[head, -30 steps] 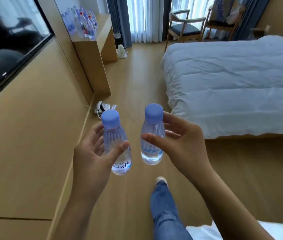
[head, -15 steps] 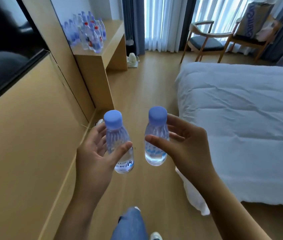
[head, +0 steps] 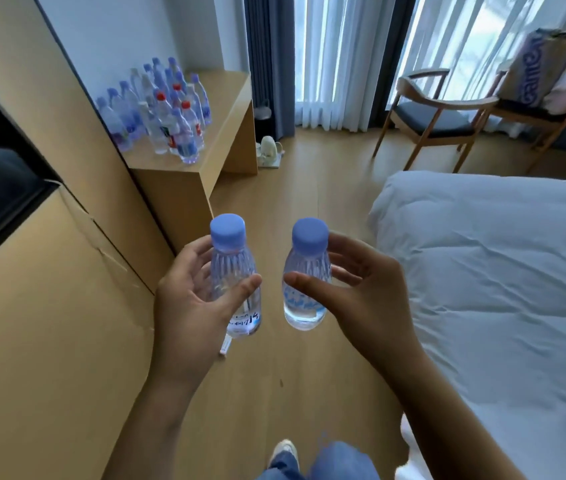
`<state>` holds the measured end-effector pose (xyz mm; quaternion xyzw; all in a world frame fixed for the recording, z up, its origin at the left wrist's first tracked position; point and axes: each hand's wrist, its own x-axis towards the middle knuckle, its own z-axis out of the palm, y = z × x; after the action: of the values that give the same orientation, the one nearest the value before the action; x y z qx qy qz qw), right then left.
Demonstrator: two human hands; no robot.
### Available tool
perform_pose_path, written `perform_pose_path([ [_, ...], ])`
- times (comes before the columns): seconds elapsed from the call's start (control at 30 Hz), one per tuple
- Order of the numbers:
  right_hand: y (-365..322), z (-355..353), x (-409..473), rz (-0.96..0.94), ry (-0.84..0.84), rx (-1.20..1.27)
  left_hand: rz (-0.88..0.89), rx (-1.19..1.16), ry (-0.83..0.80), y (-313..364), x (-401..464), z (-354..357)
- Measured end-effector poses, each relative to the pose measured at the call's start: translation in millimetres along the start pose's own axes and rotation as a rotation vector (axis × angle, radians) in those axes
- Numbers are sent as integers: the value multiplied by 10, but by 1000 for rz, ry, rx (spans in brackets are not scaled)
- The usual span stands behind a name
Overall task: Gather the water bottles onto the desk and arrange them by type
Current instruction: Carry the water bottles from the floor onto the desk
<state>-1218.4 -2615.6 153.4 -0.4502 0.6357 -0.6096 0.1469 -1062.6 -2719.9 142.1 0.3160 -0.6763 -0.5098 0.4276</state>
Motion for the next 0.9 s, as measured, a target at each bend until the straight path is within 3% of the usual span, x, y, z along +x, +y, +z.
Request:
perform_pose_path([
  [0.37, 1196, 290, 2496, 35, -10, 35, -84, -7, 48, -851, 2495, 520],
  [0.63, 1893, 453, 4727, -20, -91, 28, -100, -7, 171, -1205, 4544, 929],
  [0.9, 2543, 914, 6390, 8, -207, 56, -128, 50, 273, -1717, 6147, 995],
])
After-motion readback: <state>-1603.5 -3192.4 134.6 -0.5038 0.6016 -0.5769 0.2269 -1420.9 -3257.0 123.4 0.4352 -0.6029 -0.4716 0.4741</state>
